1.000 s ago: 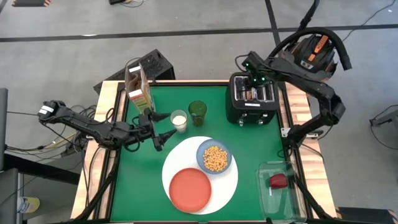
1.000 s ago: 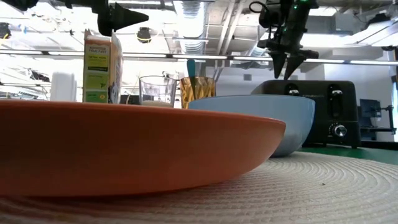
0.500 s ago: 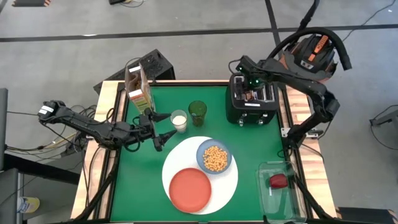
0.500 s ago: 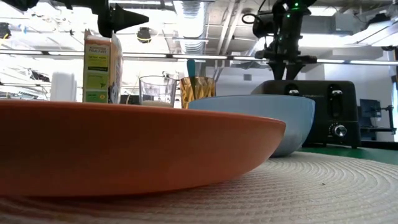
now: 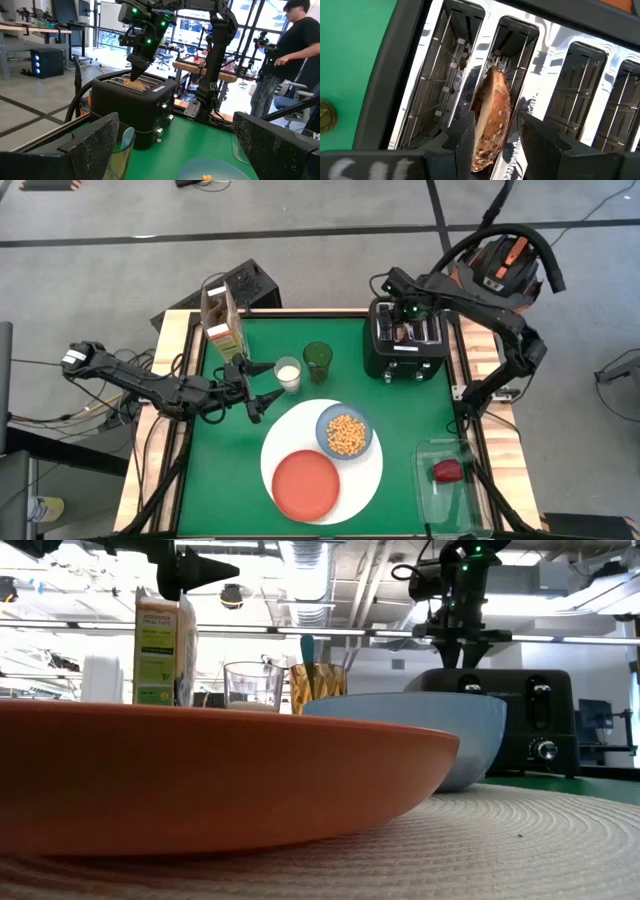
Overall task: Arrange a breakfast setting
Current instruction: Put the bagel from the toaster on the orange plate
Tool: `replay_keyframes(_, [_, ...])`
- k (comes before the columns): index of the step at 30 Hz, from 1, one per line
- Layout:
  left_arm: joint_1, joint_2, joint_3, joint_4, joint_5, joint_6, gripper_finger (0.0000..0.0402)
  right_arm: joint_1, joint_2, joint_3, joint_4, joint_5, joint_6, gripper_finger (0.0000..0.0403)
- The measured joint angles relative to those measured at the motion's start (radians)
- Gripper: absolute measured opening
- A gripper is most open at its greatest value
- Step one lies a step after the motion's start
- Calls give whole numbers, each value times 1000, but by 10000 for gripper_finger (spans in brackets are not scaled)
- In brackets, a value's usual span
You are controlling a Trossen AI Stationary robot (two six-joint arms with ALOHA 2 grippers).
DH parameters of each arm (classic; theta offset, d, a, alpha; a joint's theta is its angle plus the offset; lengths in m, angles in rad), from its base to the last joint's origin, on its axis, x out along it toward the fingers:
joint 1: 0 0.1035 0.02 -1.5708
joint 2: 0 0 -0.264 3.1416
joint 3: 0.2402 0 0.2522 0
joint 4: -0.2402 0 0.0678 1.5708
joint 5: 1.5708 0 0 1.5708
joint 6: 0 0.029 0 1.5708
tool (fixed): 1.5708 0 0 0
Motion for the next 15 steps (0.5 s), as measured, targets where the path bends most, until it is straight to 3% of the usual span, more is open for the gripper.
replay_keyframes(15, [0, 0, 0, 0, 0, -1, 378, 17, -1, -60, 43, 3, 0, 164])
